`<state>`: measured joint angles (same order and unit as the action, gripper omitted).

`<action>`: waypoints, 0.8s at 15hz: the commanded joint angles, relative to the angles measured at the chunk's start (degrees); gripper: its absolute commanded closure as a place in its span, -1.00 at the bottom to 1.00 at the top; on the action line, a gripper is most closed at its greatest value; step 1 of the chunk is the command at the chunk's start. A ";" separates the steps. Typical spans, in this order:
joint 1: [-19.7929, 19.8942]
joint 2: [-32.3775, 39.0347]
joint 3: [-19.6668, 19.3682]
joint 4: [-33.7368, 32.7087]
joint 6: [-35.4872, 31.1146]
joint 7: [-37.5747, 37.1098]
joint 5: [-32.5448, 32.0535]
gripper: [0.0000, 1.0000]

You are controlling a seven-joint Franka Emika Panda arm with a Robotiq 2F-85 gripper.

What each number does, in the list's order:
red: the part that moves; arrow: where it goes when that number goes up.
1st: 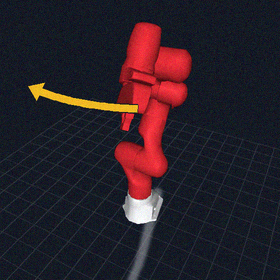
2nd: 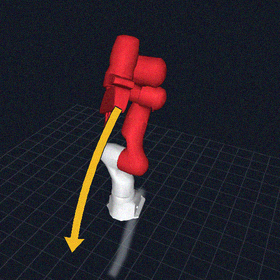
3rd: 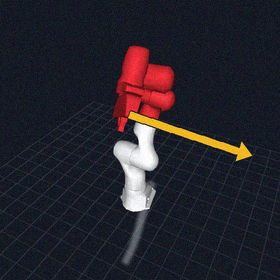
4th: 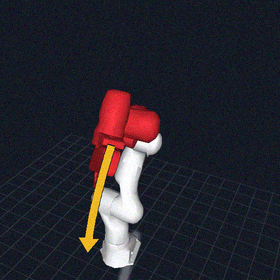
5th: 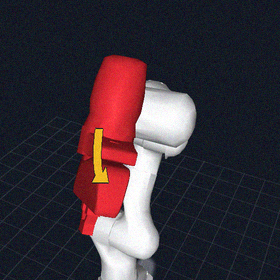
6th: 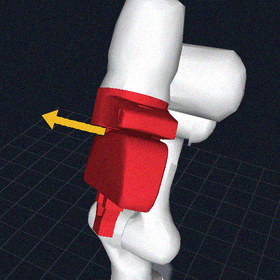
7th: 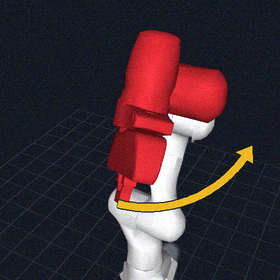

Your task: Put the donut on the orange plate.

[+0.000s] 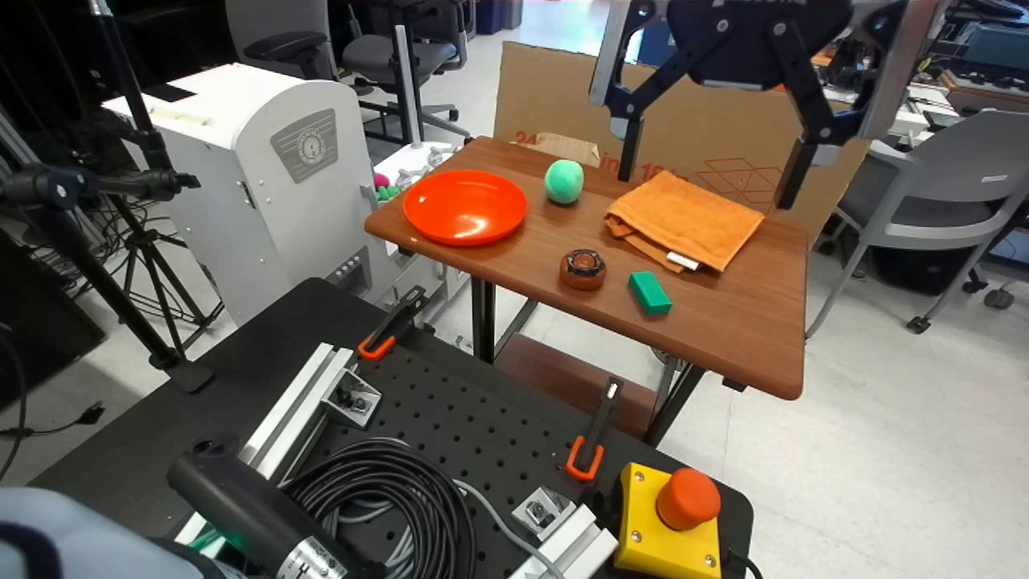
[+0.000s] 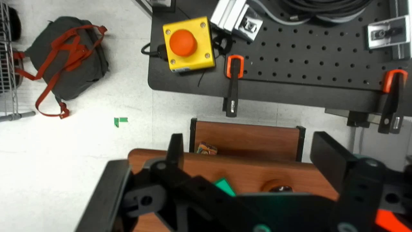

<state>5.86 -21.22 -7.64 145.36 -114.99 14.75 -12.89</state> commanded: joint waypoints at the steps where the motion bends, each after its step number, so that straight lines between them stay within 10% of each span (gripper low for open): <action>1: -2.63 7.22 1.04 -1.94 -7.97 -2.09 4.28 -1.00; 12: -5.69 32.67 6.14 -9.22 -28.23 -18.14 1.00 -1.00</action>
<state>0.79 5.32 -1.41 140.49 -141.52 0.13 -10.10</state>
